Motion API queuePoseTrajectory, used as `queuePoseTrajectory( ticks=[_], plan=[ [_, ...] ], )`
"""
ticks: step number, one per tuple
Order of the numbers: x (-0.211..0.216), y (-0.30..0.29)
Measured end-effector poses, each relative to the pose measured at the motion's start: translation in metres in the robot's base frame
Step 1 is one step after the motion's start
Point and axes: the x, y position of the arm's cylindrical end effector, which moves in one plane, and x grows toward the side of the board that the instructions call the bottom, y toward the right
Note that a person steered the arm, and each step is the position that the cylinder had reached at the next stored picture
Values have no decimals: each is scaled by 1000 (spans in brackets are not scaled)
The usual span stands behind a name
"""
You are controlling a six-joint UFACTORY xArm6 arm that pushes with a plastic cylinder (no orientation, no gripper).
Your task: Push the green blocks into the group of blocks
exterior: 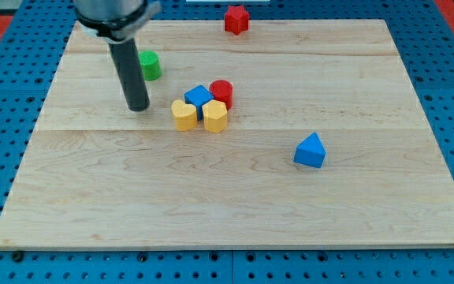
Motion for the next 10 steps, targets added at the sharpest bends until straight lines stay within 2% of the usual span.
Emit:
queuePoseTrajectory(
  ticks=[1, 2, 3, 4, 5, 6, 7, 8, 10],
  plan=[
    [-50, -12],
    [-57, -70],
    [-77, -81],
    [-125, -90],
    [-98, -3],
    [-58, 20],
    [-58, 0],
    [-76, 23],
    [-50, 31]
  ],
)
